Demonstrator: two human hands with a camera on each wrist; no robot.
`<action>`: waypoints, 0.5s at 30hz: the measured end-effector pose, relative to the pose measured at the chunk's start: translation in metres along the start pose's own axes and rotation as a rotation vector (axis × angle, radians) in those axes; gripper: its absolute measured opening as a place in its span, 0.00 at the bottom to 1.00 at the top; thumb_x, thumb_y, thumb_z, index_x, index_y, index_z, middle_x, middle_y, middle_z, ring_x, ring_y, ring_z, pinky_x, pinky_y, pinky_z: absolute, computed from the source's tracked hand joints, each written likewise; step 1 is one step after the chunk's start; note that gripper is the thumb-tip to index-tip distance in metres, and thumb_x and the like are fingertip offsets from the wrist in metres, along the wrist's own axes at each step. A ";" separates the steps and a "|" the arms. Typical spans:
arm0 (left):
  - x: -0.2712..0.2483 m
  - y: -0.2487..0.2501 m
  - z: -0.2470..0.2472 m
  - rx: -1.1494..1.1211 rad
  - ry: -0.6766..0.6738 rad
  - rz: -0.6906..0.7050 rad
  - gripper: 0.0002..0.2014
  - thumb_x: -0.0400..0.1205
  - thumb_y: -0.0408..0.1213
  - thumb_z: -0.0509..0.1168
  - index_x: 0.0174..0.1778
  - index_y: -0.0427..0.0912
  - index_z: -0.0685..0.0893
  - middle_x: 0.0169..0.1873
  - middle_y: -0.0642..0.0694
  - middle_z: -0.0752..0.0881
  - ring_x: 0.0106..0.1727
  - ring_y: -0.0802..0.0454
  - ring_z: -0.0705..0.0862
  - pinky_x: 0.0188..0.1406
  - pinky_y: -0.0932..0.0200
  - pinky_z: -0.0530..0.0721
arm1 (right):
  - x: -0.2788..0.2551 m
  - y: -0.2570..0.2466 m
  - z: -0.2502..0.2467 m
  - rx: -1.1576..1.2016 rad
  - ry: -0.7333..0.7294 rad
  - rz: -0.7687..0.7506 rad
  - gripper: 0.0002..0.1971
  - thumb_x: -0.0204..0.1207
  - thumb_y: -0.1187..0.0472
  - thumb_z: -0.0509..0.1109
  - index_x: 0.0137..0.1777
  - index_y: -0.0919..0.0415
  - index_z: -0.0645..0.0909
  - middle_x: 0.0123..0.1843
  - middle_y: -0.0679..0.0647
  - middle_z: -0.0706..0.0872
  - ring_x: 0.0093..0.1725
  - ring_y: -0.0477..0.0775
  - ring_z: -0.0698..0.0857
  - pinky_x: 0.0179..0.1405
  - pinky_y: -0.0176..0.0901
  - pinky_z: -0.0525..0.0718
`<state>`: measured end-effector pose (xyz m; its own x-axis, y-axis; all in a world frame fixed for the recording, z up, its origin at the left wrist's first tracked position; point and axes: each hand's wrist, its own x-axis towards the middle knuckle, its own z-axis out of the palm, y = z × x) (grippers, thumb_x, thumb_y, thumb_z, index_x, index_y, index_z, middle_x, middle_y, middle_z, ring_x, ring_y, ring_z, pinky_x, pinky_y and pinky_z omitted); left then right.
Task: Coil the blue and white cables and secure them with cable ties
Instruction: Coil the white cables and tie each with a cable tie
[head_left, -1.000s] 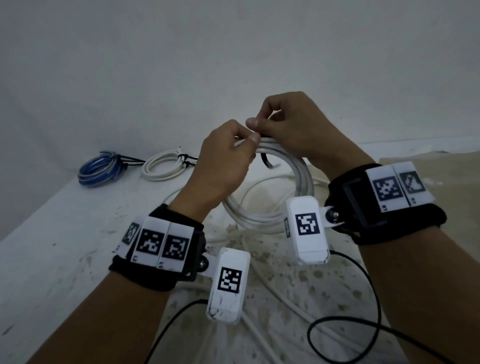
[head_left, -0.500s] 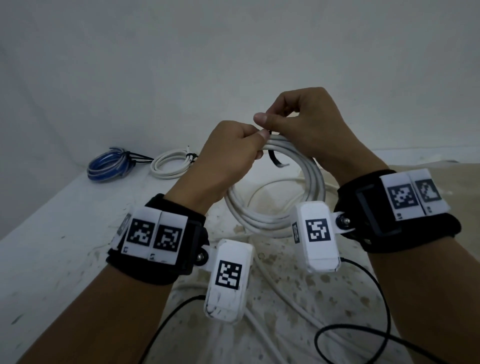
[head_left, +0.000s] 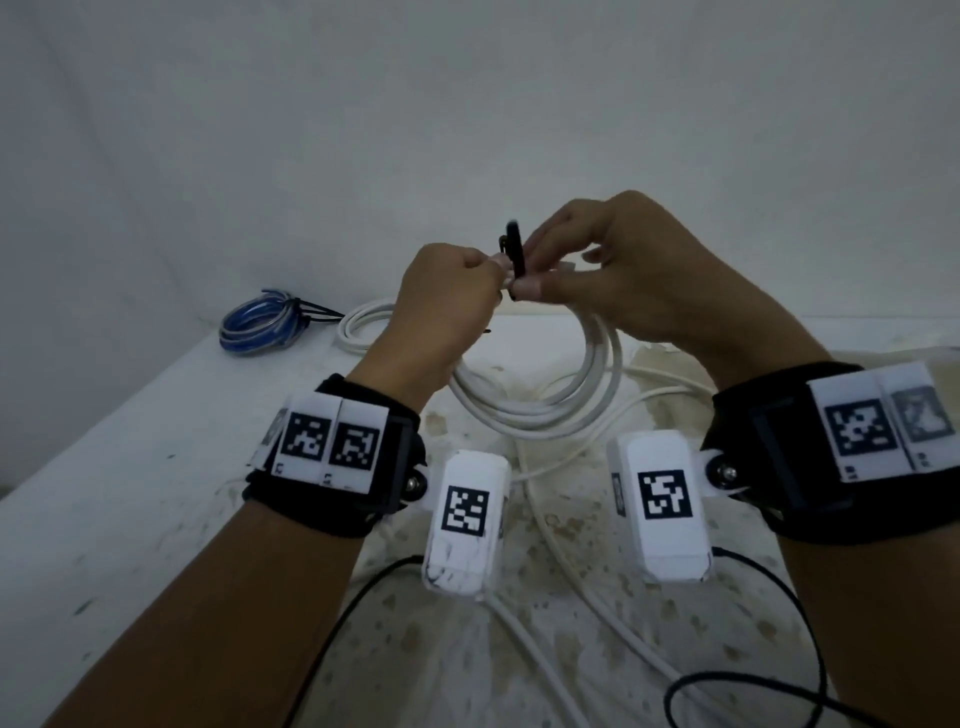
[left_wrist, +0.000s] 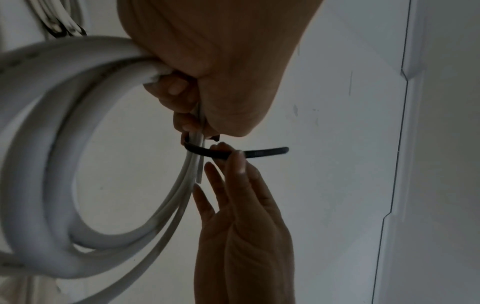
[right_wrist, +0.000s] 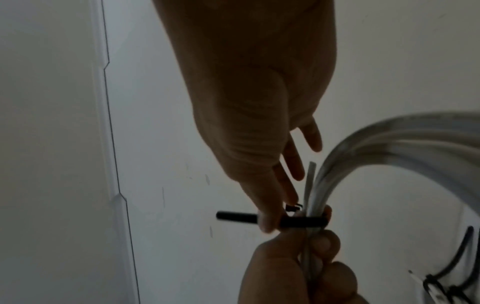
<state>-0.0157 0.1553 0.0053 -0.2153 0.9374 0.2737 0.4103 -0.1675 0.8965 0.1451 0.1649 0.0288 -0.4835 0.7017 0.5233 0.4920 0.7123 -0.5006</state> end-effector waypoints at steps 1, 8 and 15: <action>0.000 0.001 0.001 -0.001 -0.003 0.006 0.16 0.84 0.40 0.65 0.35 0.34 0.86 0.26 0.45 0.78 0.14 0.61 0.67 0.17 0.66 0.65 | 0.001 0.001 0.002 0.036 0.086 0.007 0.05 0.75 0.52 0.77 0.42 0.52 0.90 0.42 0.43 0.89 0.44 0.36 0.85 0.46 0.29 0.77; -0.006 0.006 0.014 0.067 -0.008 0.100 0.17 0.85 0.44 0.63 0.39 0.36 0.89 0.28 0.44 0.81 0.22 0.55 0.70 0.25 0.58 0.65 | 0.006 0.004 0.010 0.055 0.287 0.158 0.07 0.83 0.59 0.66 0.54 0.54 0.86 0.26 0.43 0.83 0.30 0.42 0.84 0.38 0.38 0.81; -0.006 0.000 0.015 0.120 0.005 0.094 0.17 0.85 0.43 0.62 0.34 0.40 0.87 0.27 0.46 0.82 0.24 0.54 0.73 0.29 0.58 0.68 | 0.005 0.001 0.010 -0.123 0.309 0.130 0.11 0.82 0.59 0.67 0.56 0.56 0.91 0.39 0.45 0.89 0.35 0.39 0.83 0.42 0.32 0.80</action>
<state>-0.0010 0.1547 -0.0019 -0.1749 0.9178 0.3564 0.5321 -0.2165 0.8186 0.1362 0.1687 0.0241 -0.1784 0.7350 0.6542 0.6272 0.5972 -0.4999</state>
